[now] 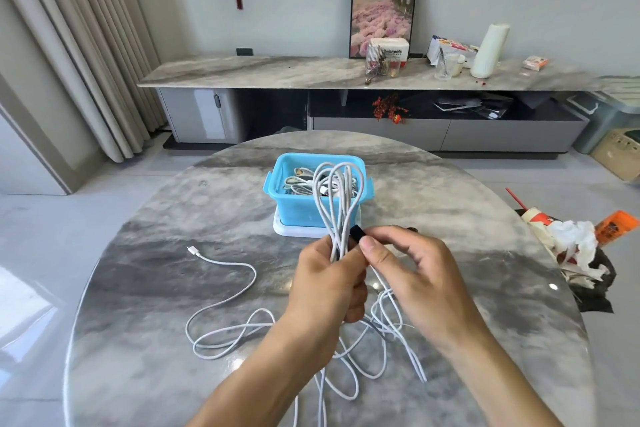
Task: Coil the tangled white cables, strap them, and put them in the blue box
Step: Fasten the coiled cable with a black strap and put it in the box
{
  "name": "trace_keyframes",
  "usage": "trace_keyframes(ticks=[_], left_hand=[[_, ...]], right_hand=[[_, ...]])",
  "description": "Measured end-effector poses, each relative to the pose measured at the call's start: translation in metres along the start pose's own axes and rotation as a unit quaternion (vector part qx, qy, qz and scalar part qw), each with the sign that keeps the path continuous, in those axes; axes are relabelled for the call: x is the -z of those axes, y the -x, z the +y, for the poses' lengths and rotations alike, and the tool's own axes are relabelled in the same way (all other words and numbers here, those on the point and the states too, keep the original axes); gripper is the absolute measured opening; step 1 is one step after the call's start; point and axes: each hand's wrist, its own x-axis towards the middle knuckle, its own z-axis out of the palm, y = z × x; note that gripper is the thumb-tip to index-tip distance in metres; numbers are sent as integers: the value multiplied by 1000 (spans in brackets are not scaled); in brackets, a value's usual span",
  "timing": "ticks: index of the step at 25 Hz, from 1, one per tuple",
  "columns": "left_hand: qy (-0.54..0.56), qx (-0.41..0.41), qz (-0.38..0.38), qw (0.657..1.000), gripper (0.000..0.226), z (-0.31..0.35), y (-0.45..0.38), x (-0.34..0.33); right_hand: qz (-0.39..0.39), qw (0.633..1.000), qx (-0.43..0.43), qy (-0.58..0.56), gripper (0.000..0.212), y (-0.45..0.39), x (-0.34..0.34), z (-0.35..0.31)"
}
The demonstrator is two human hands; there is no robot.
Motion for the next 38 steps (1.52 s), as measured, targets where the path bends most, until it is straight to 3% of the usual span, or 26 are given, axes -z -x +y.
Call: trace_keyframes(ticks=[3, 8, 10, 14, 18, 21, 23, 28, 35, 38], left_hand=[[-35, -20, -12, 999, 13, 2, 2, 2], [-155, -41, -44, 986, 34, -6, 2, 1], [-147, -14, -52, 988, 29, -7, 3, -1], [-12, 51, -15, 998, 12, 0, -1, 1], [14, 72, -12, 997, 14, 4, -4, 2], [-101, 24, -61, 993, 16, 0, -1, 2], [-180, 9, -91, 979, 23, -1, 1, 4], [-353, -72, -76, 930, 26, -2, -8, 13], [-477, -166, -6, 863, 29, -9, -8, 17], [-512, -187, -25, 838, 26, -6, -2, 13]], right_hand=[[-38, 987, -62, -140, 12, 0, 4, -2], [61, 961, -197, -183, 15, 3, -4, -1], [89, 969, -176, -151, 18, 2, -7, 1], [169, 967, -116, -154, 22, -1, 6, -4], [81, 992, -37, -93, 20, 8, 5, -9], [-22, 986, -18, -162, 7, 12, -5, -13], [-48, 989, -7, -140, 9, 11, -5, -15], [19, 990, -37, -133, 22, 11, -11, -15], [144, 971, -67, -181, 19, 15, -30, -9], [167, 951, -122, -229, 21, 13, -31, -7]])
